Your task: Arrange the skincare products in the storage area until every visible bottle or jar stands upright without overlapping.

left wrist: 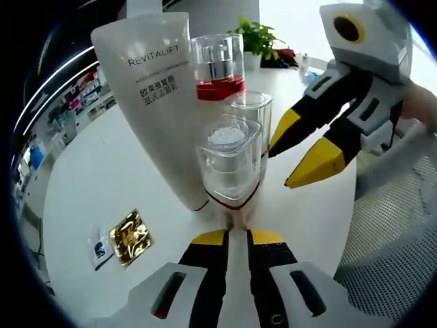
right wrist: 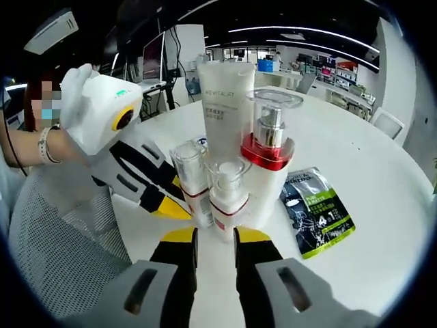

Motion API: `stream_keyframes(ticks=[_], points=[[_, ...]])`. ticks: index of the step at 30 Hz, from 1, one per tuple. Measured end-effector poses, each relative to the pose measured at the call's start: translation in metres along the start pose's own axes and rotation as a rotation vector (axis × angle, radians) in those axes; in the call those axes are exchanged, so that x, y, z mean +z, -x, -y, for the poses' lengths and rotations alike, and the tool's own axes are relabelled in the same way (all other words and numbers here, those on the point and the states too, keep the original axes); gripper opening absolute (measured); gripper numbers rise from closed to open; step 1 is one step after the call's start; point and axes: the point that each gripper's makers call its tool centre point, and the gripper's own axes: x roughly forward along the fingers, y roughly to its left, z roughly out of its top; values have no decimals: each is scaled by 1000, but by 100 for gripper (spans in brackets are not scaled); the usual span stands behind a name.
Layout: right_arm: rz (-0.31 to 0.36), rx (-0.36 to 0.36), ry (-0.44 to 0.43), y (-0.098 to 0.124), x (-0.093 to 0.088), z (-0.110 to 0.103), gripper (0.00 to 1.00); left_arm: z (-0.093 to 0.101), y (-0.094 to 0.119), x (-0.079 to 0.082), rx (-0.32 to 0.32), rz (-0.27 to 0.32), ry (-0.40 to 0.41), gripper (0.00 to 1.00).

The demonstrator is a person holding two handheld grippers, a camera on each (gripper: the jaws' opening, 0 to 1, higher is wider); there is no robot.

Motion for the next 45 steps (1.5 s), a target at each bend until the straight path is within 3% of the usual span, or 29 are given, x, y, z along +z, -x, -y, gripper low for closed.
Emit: stream_keyframes(ticks=[34, 45], points=[[-25, -24, -38, -14, -3, 14, 15, -3, -9, 5, 13, 13, 16, 7], [-18, -32, -36, -9, -2, 12, 16, -3, -6, 4, 10, 22, 28, 8]])
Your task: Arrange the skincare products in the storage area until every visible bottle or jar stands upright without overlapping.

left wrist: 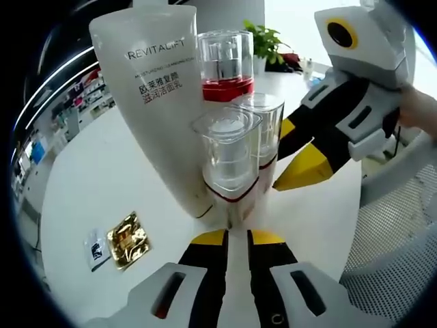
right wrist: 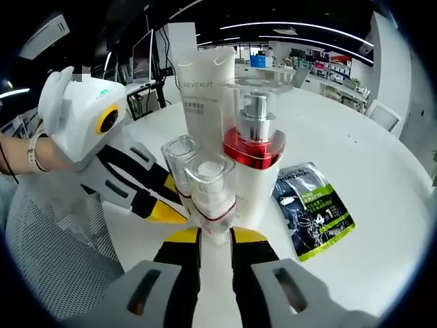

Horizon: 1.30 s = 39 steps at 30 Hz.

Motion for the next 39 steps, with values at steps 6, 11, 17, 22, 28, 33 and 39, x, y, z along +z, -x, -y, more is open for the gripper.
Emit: stream_keyframes(ticks=[6, 11, 17, 22, 28, 33, 39], points=[[16, -2, 0, 5, 3, -4, 17, 1, 8, 3, -17, 25, 10, 10], [16, -6, 7, 9, 2, -7, 20, -1, 17, 5, -10, 40, 11, 12], [36, -19, 0, 18, 6, -7, 23, -3, 29, 4, -7, 59, 31, 15], [44, -23, 5, 23, 9, -10, 27, -2, 37, 5, -6, 77, 41, 20], [47, -28, 3, 30, 12, -14, 36, -2, 48, -1, 0, 78, 39, 28], [54, -27, 0, 36, 17, -19, 42, -4, 60, 0, 4, 99, 65, 34], [62, -25, -6, 42, 22, -24, 48, -8, 73, 1, 24, 109, 74, 42]])
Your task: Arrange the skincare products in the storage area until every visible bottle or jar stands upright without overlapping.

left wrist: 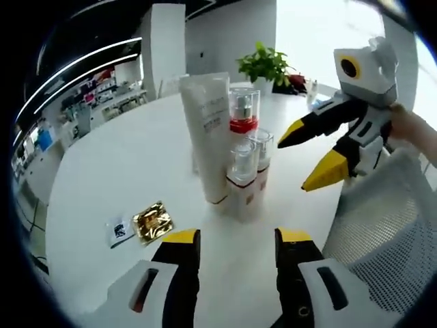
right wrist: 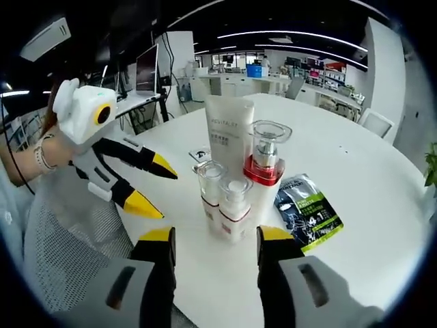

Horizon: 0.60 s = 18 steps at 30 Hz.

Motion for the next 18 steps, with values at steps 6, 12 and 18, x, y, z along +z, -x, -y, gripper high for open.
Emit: stream_keyframes(ticks=[6, 12, 18], points=[[-16, -17, -4, 5, 2, 0, 58, -4, 13, 6, 15, 17, -2, 48], [-21, -35, -2, 10, 4, 2, 65, -10, 27, 10, 26, 18, -18, 56], [-21, -44, 9, 20, 11, -2, 74, -18, 41, 9, 50, 7, -18, 64]])
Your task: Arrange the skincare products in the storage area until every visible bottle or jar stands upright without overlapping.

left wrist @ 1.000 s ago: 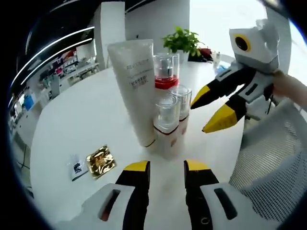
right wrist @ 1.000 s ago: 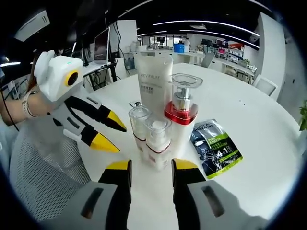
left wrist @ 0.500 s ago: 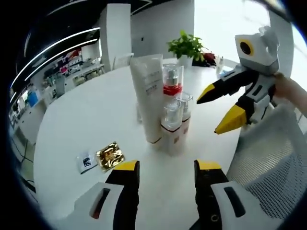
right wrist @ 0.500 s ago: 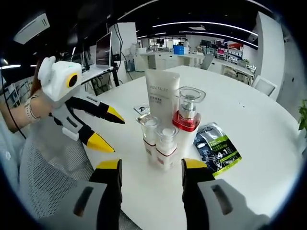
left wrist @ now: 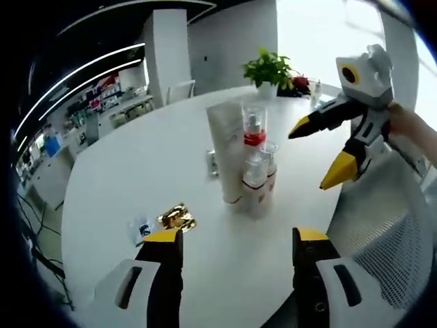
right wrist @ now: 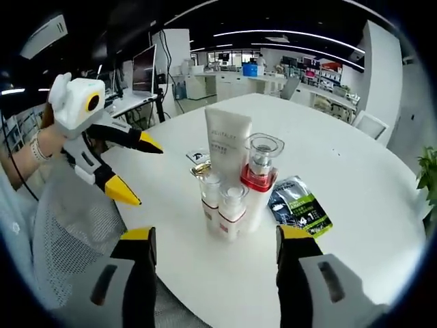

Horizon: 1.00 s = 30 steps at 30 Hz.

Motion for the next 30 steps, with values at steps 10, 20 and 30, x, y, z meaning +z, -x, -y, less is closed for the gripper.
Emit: stream_keyframes(ticks=[10, 20, 30], points=[[1, -1, 20, 9, 7, -6, 88, -6, 17, -2, 19, -4, 16, 75], [-9, 12, 39, 11, 10, -12, 98, -9, 31, -5, 21, -11, 25, 87], [6, 7, 51, 16, 20, -13, 100, -10, 38, -2, 21, 4, 35, 96]])
